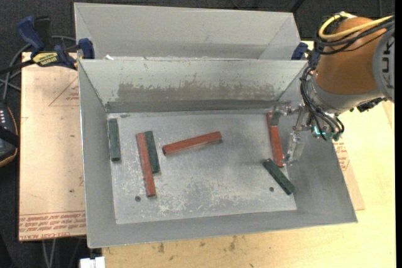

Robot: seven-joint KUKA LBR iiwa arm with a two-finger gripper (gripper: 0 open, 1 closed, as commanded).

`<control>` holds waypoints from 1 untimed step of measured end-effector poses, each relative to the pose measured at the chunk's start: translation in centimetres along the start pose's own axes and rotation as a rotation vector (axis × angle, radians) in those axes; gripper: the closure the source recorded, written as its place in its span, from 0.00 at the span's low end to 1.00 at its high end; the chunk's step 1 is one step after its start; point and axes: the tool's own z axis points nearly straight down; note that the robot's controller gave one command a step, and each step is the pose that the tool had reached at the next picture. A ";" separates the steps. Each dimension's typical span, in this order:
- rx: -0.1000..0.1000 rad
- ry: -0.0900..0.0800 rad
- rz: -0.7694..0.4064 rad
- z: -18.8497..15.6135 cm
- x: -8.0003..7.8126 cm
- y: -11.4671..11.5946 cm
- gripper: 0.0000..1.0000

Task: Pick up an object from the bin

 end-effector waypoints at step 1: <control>0.001 -0.005 -0.197 3.4 1.1 -2.0 0.00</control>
Offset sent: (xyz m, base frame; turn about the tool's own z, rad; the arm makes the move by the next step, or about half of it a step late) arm -0.0114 -0.0198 -0.0329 -0.2007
